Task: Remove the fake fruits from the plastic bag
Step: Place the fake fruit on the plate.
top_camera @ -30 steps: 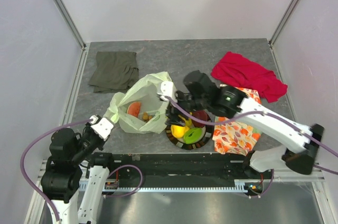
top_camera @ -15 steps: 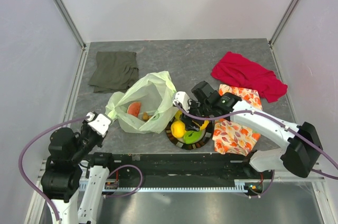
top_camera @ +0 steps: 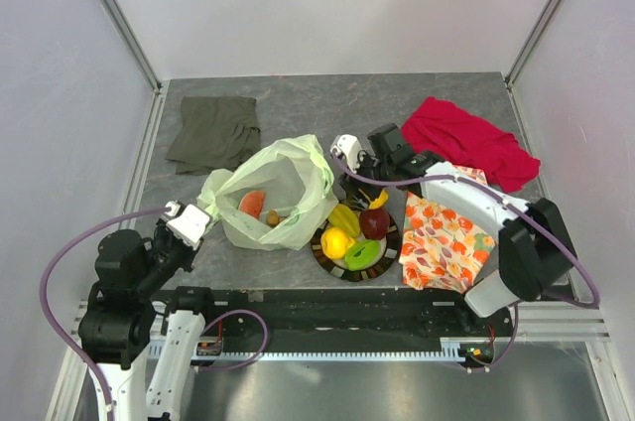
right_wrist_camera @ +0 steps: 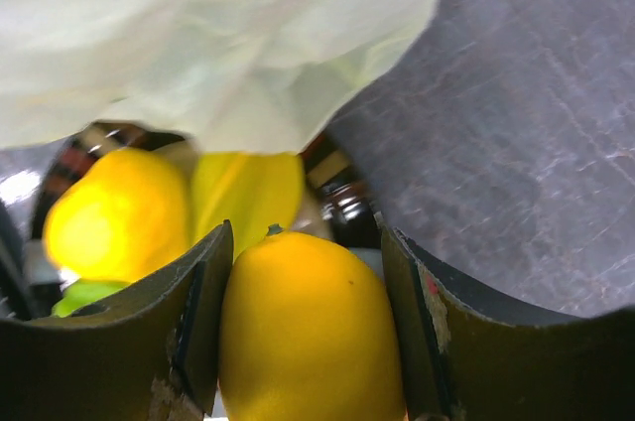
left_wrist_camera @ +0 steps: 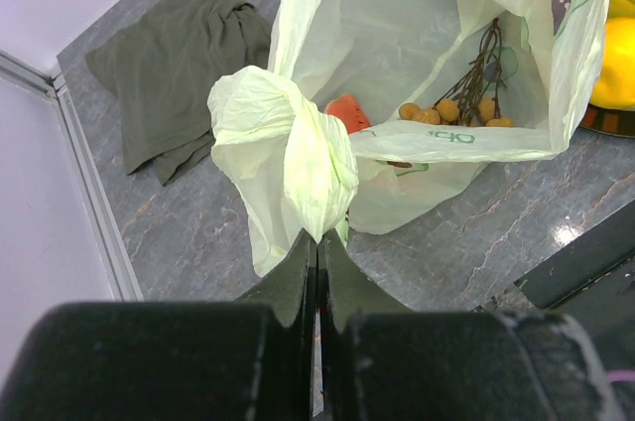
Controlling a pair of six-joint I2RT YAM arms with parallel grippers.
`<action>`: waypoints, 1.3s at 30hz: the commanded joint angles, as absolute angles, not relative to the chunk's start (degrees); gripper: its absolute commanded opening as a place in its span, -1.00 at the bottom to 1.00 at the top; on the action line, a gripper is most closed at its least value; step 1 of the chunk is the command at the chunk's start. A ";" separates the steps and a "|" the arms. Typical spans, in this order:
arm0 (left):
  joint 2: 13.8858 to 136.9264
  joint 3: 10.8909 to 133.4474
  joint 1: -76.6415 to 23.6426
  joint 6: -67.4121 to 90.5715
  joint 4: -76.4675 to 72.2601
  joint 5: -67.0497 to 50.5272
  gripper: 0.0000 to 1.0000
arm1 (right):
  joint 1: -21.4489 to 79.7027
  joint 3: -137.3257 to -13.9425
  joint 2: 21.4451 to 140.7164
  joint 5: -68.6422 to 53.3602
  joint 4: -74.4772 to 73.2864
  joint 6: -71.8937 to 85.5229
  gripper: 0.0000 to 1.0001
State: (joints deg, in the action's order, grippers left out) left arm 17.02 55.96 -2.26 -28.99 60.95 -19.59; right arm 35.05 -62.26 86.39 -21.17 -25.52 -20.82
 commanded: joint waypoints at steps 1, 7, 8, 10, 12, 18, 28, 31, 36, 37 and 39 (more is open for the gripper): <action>18.90 56.78 -1.93 -27.07 60.47 -19.78 -0.97 | 32.35 -66.44 92.35 -23.81 -18.91 -21.98 -0.32; 20.04 57.04 -1.85 -26.72 60.99 -19.07 -0.97 | 30.50 -68.99 99.40 -28.82 -15.83 -19.78 -0.29; 20.21 57.13 -1.85 -26.81 61.26 -18.99 -0.97 | 30.50 -68.99 99.93 -30.48 -15.65 -19.25 -0.29; 20.48 57.30 -1.76 -26.89 61.52 -18.55 -0.97 | 30.50 -68.82 101.07 -32.16 -15.12 -17.85 -0.28; 20.65 57.39 -1.67 -26.98 61.70 -18.46 -0.97 | 30.50 -68.21 101.77 -33.65 -15.12 -17.32 -0.27; 21.18 57.22 -0.97 -26.98 61.79 -18.98 -0.97 | 30.41 -65.48 101.60 -34.89 -15.21 -16.79 -0.22; 21.88 56.95 -0.88 -27.16 61.35 -20.74 -0.97 | 30.50 -60.82 100.28 -34.28 -14.94 -14.68 -0.14; 21.71 56.95 -0.88 -27.42 61.26 -21.09 -0.97 | 30.41 -59.59 99.67 -34.10 -14.24 -13.54 -0.05; 21.36 56.78 -0.88 -27.07 61.26 -21.62 -0.97 | 30.32 -59.50 99.32 -32.87 -13.53 -12.31 0.96; 21.27 56.60 -0.88 -26.98 61.35 -21.62 -0.97 | 30.41 -60.20 99.23 -32.78 -13.62 -11.70 0.96; 21.18 56.60 -0.88 -26.89 61.35 -21.71 -0.97 | 30.24 -61.08 98.62 -33.57 -14.49 -11.25 0.96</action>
